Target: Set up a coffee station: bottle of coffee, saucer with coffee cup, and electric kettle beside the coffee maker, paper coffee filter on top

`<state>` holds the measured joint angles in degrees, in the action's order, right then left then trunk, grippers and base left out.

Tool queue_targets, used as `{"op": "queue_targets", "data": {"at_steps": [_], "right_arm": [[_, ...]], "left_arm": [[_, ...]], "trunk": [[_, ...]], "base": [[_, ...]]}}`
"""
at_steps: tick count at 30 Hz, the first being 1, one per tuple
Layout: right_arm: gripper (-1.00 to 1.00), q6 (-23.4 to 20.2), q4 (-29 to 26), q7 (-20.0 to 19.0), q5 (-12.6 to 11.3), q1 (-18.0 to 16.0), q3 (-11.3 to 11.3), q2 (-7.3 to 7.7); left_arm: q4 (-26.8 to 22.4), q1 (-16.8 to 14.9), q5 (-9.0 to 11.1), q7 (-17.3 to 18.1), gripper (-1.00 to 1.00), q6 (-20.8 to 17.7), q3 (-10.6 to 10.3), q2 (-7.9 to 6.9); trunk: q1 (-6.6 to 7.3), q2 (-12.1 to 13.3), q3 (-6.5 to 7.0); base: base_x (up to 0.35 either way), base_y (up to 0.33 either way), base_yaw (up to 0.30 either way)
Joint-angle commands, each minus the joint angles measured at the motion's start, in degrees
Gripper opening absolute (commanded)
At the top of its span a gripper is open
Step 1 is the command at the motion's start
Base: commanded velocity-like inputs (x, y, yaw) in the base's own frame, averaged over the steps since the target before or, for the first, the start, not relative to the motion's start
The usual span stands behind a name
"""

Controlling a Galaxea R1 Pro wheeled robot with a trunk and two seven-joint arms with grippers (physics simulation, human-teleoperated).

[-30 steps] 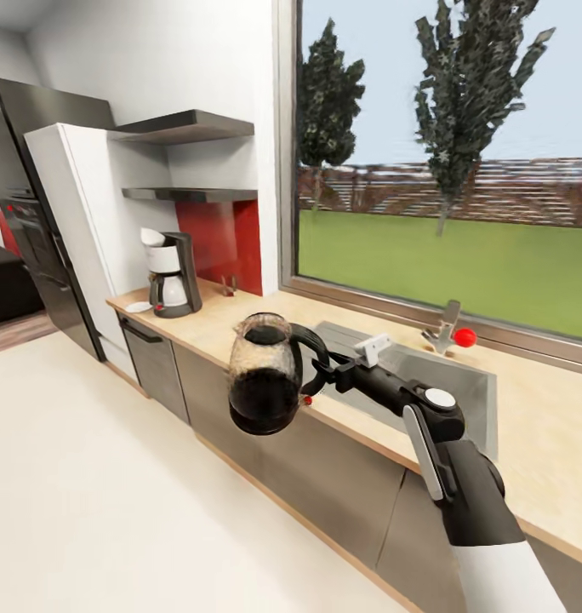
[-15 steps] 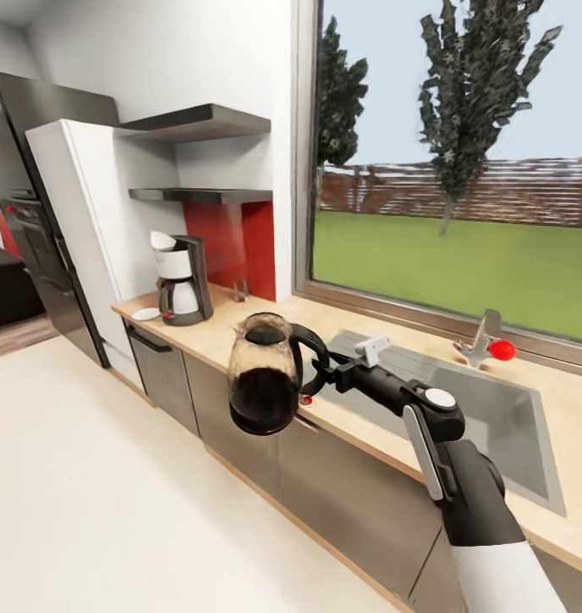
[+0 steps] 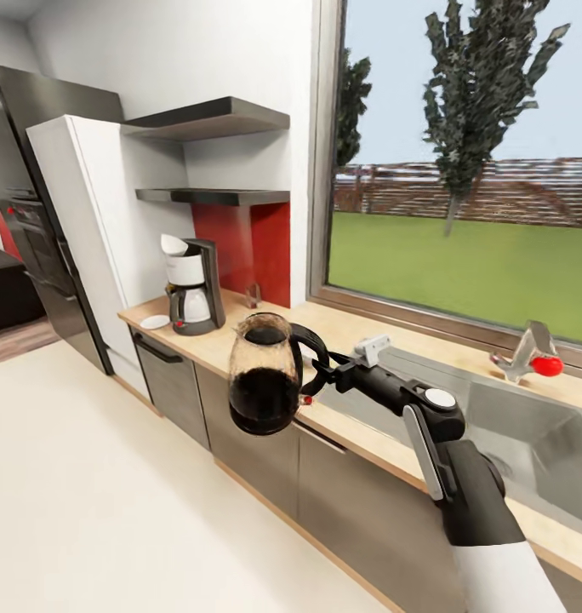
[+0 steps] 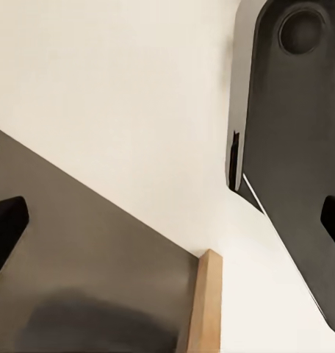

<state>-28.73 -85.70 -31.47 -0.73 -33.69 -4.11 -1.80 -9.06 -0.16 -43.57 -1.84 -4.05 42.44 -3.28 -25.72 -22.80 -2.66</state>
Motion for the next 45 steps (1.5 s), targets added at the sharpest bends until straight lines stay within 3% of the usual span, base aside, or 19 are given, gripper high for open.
{"op": "queue_targets", "data": {"at_steps": [1, 32, 35, 39, 42, 45], "right_arm": [[-1.0, -0.5, -0.1, -0.2, -0.3, -0.1, 0.1, -0.04], [-1.0, -0.3, 0.4, 0.3, -0.1, -0.1, 0.1, -0.12], [-1.0, -0.3, 0.9, 3.0, -0.1, -0.1, 0.1, -0.13], [-1.0, -0.2, 2.2, 10.3, -0.2, -0.1, 0.1, -0.31], [-1.0, -0.1, 2.9, 15.3, -0.2, -0.1, 0.1, -1.38], [-1.0, -0.1, 3.0, 17.6, -0.1, -0.1, 0.2, -2.71]], "left_arm": [[-0.1, 0.0, -0.2, 0.0, 1.0, -0.2, 0.1, 0.02], [-0.1, 0.0, -0.2, 0.0, 1.0, -0.2, 0.0, -0.12], [-0.1, 0.0, -0.3, 0.0, 1.0, -0.2, 0.0, -0.14], [-0.1, 0.0, -0.3, 0.0, 1.0, -0.1, -0.2, -0.15], [-0.1, 0.0, -0.3, 0.1, 1.0, 0.0, -0.3, -0.11], [-0.1, 0.0, -0.3, 0.1, 1.0, 0.1, -0.4, -0.08]], "trunk": [[-0.06, -0.1, -0.11], [-0.06, -0.1, -0.11], [-0.06, -0.1, -0.11], [-0.06, -0.1, -0.11], [-0.06, -0.1, -0.11], [-0.06, -0.1, -0.11]], "base": [[0.243, 0.249, 0.0], [0.243, 0.249, 0.0], [0.243, 0.249, 0.0], [0.243, 0.249, 0.0], [0.243, 0.249, 0.0], [0.243, 0.249, 0.0]]}}
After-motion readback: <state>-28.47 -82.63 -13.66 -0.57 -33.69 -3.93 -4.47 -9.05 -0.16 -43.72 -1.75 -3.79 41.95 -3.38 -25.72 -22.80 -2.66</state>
